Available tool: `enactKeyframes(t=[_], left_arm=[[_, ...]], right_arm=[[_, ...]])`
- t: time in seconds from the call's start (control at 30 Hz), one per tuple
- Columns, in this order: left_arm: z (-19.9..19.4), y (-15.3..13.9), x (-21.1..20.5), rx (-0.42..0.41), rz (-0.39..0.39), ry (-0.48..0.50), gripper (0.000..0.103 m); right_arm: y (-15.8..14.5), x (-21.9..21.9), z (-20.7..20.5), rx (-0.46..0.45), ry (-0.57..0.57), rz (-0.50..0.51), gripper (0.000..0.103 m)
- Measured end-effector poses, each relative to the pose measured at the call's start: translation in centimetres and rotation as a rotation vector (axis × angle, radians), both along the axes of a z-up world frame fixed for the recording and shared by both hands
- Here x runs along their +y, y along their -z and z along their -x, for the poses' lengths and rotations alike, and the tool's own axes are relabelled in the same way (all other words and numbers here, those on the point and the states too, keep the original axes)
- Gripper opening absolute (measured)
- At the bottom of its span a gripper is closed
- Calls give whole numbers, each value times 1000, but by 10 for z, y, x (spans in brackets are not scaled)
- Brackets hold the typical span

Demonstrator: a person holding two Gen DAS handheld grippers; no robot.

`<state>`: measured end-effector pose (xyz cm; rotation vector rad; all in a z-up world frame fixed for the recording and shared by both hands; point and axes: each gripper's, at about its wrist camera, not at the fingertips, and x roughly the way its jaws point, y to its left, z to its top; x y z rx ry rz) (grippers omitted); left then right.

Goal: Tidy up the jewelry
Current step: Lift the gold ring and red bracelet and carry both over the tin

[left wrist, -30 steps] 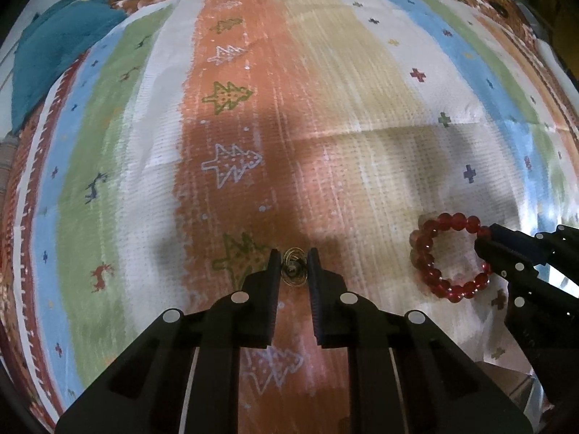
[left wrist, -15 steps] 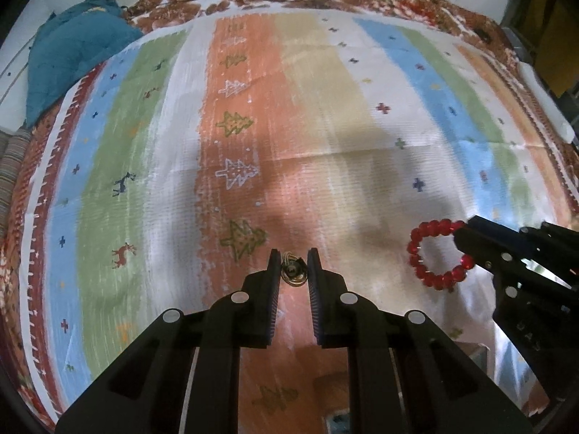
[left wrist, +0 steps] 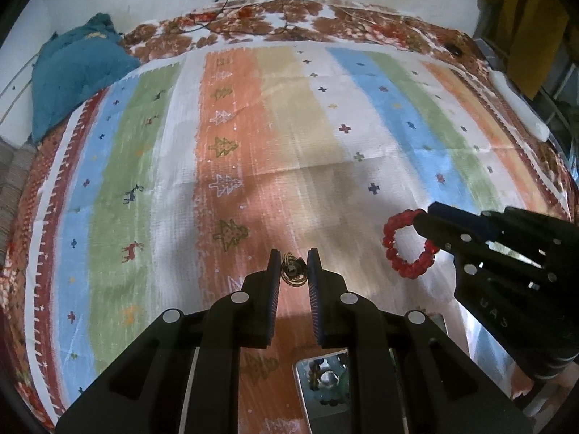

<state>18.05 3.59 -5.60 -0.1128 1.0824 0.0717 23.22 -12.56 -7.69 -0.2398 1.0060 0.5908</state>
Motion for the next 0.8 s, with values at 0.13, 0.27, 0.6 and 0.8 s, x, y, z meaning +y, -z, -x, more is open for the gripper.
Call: enactKeyframes(t=[0.13, 0.27, 0.6, 0.8], left_arm=[[7, -3, -5, -9, -11, 7, 14], [14, -7, -9, -22, -11, 8, 14], [17, 2, 3, 23, 54, -34, 9], [10, 24, 8, 125, 89, -58, 12]], right_arm=[[-6, -2, 8, -26, -13, 1, 14], [-12, -4, 16, -47, -16, -6, 14], [-14, -12, 24, -45, -2, -9, 14], [-9, -15, 18, -16, 16, 2, 14]])
